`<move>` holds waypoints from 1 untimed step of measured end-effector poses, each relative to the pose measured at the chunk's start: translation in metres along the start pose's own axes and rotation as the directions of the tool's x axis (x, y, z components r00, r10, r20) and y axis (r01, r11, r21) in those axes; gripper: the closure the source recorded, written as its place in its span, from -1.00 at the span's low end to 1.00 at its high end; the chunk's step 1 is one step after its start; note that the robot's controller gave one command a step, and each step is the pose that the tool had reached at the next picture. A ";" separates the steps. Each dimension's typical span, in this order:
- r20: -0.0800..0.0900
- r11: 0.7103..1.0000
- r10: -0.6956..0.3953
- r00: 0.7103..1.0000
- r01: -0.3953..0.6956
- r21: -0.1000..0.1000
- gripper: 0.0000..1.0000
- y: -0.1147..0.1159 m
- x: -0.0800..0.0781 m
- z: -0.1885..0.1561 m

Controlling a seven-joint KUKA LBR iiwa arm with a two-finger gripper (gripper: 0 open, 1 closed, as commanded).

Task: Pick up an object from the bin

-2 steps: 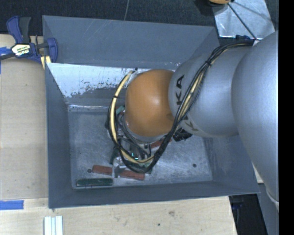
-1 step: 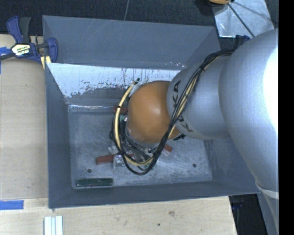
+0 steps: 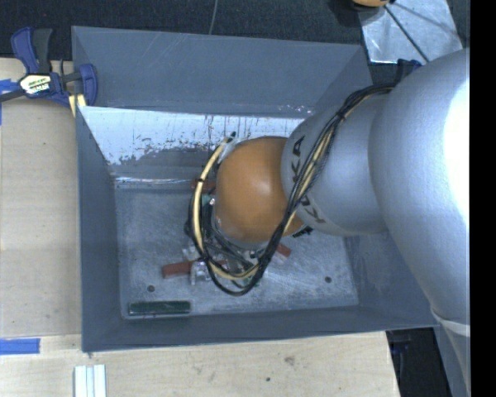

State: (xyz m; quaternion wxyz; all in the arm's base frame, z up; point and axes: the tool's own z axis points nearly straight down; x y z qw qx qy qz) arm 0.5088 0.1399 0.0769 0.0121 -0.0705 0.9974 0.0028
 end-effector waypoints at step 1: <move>-0.023 1.000 -0.004 1.000 0.004 0.004 1.00 -0.004 -0.007 -0.131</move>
Offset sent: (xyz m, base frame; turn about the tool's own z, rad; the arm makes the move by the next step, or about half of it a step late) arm 0.0000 0.0000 0.0000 0.0000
